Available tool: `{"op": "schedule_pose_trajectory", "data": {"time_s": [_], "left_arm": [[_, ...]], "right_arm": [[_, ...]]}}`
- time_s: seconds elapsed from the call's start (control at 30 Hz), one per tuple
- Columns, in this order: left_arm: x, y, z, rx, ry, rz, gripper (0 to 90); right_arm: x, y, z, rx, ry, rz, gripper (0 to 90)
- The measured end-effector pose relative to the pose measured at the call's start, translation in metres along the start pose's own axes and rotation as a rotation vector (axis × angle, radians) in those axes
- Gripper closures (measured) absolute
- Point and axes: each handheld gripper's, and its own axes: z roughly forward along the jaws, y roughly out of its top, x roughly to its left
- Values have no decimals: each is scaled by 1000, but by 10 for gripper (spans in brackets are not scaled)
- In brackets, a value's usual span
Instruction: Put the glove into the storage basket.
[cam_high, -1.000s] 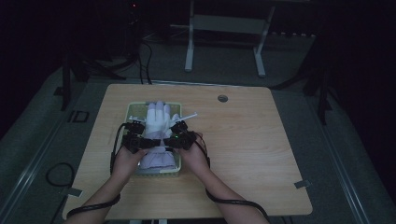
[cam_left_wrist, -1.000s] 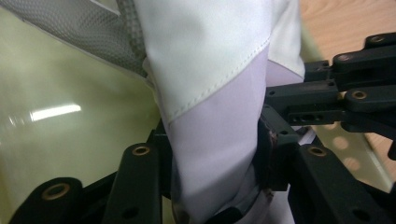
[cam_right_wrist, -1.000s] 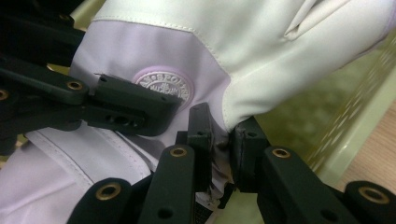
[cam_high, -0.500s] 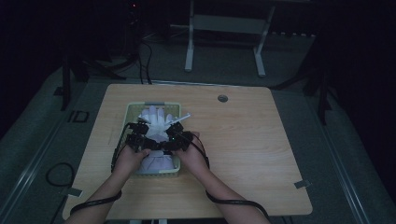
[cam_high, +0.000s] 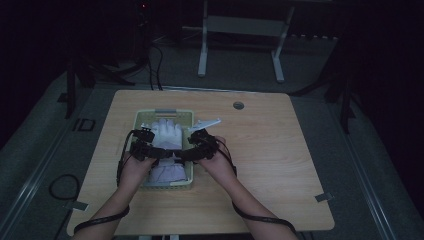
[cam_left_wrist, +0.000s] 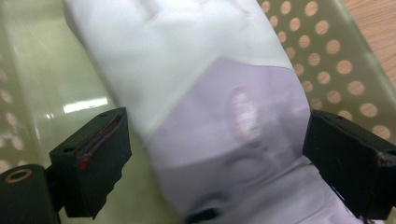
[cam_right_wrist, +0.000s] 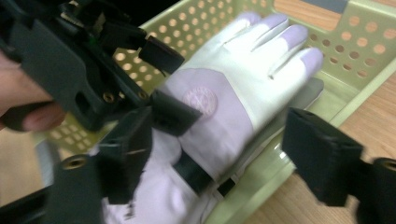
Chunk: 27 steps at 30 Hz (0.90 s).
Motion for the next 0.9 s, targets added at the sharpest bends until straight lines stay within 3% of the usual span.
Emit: {"op": "schedule_pose_trajectory", "data": {"time_s": [0.03,0.1,0.17,0.3,0.57,0.9], "left_arm": [[-1,-1,-3,-17,8,21,10],[-4,-3,-10,-61,35,50,10],[-8,-5,-17,-89,31,64,10],[-17,-9,-23,-137,-38,82,10],[-43,-13,-19,-131,-121,114,10],[-72,-12,-13,-144,-176,141,11]], "right_arm": [[-2,-1,-3,-13,5,2,201],[-6,-3,-8,-25,4,9,195],[-10,-7,-11,-29,2,4,174],[-18,-15,-18,-37,-12,-3,173],[-33,-29,-30,-34,-33,-3,167],[-49,-45,-44,-13,-47,-8,165]]}}
